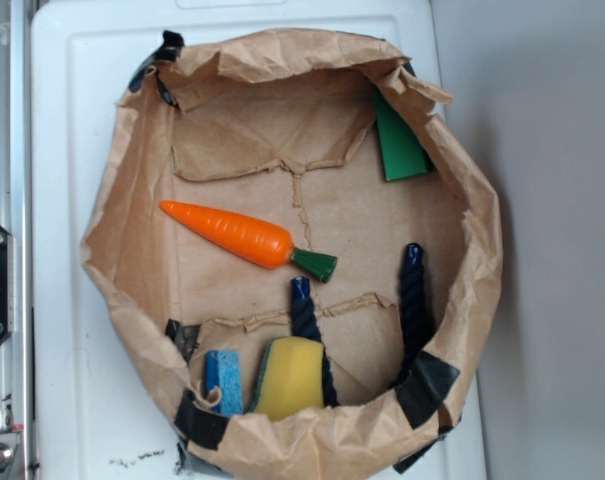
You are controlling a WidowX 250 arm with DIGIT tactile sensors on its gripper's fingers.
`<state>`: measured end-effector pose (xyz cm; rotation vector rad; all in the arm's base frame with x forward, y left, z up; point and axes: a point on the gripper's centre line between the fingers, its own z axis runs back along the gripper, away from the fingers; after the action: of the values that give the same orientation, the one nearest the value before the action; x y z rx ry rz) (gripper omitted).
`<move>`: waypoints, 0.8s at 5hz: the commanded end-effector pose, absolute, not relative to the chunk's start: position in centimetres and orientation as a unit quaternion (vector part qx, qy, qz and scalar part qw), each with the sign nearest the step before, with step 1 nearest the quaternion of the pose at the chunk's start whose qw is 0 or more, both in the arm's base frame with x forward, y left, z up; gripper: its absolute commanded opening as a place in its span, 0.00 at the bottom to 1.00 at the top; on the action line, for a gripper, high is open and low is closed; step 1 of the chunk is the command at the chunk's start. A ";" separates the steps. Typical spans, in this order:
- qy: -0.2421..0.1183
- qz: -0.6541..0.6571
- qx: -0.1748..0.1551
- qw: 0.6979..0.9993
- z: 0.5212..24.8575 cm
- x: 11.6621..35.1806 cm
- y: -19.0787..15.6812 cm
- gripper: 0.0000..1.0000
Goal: Grab the carrot.
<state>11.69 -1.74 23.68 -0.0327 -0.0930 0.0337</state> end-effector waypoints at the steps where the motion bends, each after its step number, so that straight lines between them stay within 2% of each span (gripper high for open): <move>1: -0.046 0.017 -0.016 0.999 23.7 11.7 -1.7 1.00; 2: -0.051 0.002 -0.005 0.999 22.7 12.7 -1.9 1.00; 4: -0.072 -0.055 -0.034 0.995 22.4 17.0 -2.2 1.00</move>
<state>16.66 -2.48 21.28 -0.0696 -0.0999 -0.1302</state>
